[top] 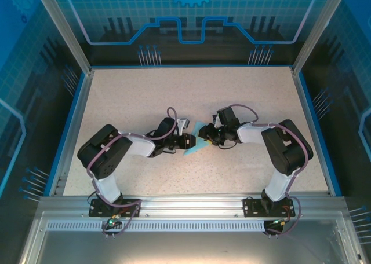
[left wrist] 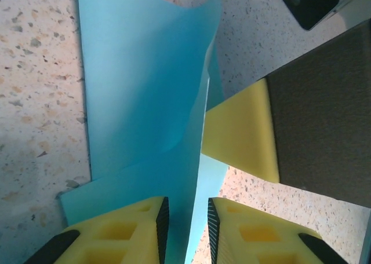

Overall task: Fold a paper plane with a square sheet of paper (pick it up from the middle)
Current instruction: Fourth fold the wing at the center of the table.

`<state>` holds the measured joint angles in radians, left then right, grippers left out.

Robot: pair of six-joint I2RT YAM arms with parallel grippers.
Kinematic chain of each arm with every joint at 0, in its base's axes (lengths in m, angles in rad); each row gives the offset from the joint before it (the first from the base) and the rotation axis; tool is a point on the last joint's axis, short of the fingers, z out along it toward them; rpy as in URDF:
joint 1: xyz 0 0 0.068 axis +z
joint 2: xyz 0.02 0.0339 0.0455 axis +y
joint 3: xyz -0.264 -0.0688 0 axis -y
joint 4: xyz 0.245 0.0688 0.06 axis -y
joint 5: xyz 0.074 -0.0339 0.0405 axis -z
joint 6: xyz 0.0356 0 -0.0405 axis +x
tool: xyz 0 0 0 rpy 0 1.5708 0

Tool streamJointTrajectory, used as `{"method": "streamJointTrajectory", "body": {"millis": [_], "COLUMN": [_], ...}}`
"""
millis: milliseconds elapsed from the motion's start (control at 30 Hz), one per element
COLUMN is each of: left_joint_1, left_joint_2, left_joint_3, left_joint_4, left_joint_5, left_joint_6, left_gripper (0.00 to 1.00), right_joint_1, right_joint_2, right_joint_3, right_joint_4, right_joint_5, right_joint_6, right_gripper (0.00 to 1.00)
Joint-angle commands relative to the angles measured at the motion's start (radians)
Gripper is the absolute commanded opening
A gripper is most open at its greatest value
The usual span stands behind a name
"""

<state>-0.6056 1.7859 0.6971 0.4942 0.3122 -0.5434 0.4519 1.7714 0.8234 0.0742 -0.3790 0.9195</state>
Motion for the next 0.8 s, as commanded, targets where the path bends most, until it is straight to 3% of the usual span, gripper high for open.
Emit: {"method": "streamJointTrajectory", "body": {"millis": [0,167,467,767], "left_joint_1": [0.006,0.006,0.013,0.046], "left_joint_2": [0.029,0.041,0.058,0.083], "left_joint_3": [0.032,0.048,0.052,0.036], "left_joint_4": [-0.046,-0.067,-0.026,0.052], "left_joint_5": [0.038,0.056,0.107,0.172], "left_joint_6": [0.026,0.034,0.002,-0.073], "left_gripper": [0.29,0.27,0.11,0.09], "right_joint_1": [0.015,0.014,0.015,0.018], "right_joint_2": [0.033,0.035,0.044,0.036], "right_joint_3": [0.006,0.006,0.008,0.013], "right_joint_4": [-0.051,-0.050,-0.057,-0.097], "right_joint_5": [0.018,0.018,0.018,0.039], "right_joint_6": [-0.005,-0.003,-0.013,-0.048], "right_gripper": [0.43,0.44,0.45,0.46]}}
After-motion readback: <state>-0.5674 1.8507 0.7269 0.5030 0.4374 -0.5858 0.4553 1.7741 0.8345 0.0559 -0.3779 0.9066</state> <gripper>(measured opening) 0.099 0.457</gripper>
